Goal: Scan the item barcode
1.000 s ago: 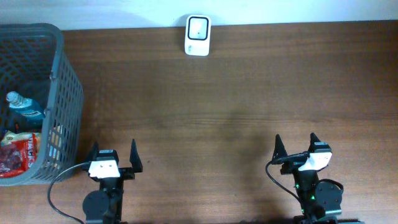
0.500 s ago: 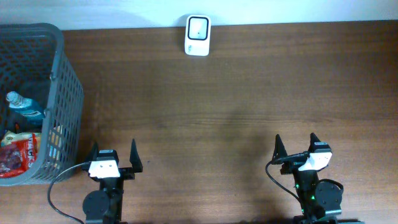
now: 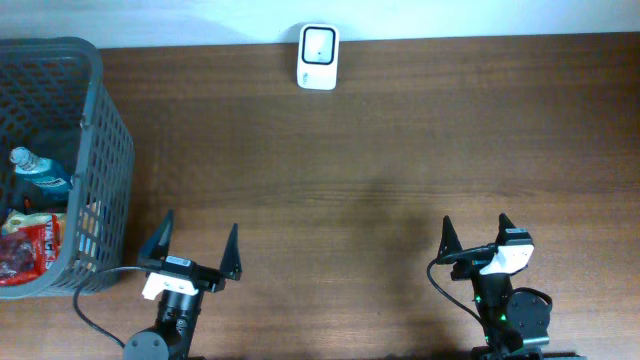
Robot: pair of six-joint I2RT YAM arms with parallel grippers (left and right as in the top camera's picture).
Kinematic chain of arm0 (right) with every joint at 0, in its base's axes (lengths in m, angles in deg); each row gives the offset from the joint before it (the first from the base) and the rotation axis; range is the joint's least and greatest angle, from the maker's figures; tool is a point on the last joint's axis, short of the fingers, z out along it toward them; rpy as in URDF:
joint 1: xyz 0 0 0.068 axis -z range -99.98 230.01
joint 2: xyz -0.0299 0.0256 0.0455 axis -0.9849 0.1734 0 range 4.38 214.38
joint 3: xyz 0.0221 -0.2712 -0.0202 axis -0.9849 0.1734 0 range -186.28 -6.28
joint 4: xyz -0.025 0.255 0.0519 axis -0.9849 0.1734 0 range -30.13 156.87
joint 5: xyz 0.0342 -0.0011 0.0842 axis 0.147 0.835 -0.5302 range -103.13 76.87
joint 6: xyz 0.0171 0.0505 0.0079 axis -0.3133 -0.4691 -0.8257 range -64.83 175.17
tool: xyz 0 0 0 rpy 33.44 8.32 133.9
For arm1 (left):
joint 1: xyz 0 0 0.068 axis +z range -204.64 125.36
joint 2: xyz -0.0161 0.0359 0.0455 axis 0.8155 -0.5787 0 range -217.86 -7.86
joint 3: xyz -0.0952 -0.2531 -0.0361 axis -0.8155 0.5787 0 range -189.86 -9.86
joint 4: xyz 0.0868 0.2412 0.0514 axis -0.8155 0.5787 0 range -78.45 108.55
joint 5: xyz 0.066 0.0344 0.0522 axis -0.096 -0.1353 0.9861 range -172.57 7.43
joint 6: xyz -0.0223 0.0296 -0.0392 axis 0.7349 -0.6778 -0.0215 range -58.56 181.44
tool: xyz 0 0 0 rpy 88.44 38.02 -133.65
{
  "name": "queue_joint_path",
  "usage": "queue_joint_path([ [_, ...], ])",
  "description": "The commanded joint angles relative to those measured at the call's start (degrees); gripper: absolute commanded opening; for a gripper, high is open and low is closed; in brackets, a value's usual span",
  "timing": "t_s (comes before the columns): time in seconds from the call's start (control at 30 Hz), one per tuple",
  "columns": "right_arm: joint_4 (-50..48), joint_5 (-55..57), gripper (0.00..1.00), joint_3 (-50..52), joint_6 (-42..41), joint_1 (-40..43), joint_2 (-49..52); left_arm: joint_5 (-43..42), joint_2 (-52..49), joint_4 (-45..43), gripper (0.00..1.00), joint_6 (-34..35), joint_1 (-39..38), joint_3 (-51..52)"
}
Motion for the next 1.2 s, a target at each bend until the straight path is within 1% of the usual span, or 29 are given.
queue_joint_path([
  [0.0,0.39,0.28,0.99,0.35,-0.42,0.46,-0.22,-2.93,0.44,-0.31,0.99,0.55,0.11,-1.07],
  [0.1,0.39,0.28,0.99,0.35,-0.39,0.46,-0.22,2.08,-0.11,-0.24,0.99,0.52,0.11,-4.5],
  [0.17,0.37,0.28,0.98,0.35,-0.42,0.46,-0.22,4.92,-1.88,0.79,0.99,0.44,0.11,-10.12],
  [0.23,0.37,0.28,0.99,0.35,-0.42,0.46,-0.22,5.38,-4.17,2.19,0.99,-1.9,0.11,-15.15],
  [0.33,0.39,0.28,0.99,0.35,-0.42,0.46,-0.22,5.35,-11.69,8.31,0.99,-6.38,0.11,-27.67],
  [0.4,0.37,0.28,0.99,0.35,-0.42,0.46,-0.22,5.38,-18.93,15.98,0.99,-7.32,0.11,-38.07],
  [0.47,0.37,0.31,0.99,0.35,-0.42,0.46,-0.22,5.27,-24.74,22.93,0.99,-7.32,0.11,-45.83],
  [0.53,0.39,0.28,0.99,0.35,-0.42,0.46,-0.22,4.63,-32.33,33.29,0.99,-7.32,0.11,-56.15],
  [0.6,0.37,0.28,0.99,0.35,-0.42,0.46,-0.22,4.09,-38.88,41.46,0.99,-7.32,0.11,-64.78],
  [0.67,0.37,0.28,0.99,0.35,-0.39,0.46,-0.22,1.38,-44.61,48.13,0.99,-7.32,0.11,-72.54],
  [0.73,0.39,0.28,0.98,0.35,-0.42,0.46,-0.22,-1.9,-48.28,52.76,0.99,-7.37,0.11,-77.59],
  [0.87,0.37,0.28,0.99,0.35,-0.39,0.46,-0.22,-1.55,-53.55,60.48,0.99,-9.86,0.11,-83.69],
  [0.93,0.39,0.28,0.99,0.35,-0.42,0.46,-0.22,-1.4,-58.64,67.63,0.99,-9.86,0.11,-89.13],
  [1.17,0.37,0.28,0.99,0.35,-0.42,0.46,-0.22,-1.44,-75.28,84.0,0.99,-9.9,0.11,-105.11],
])
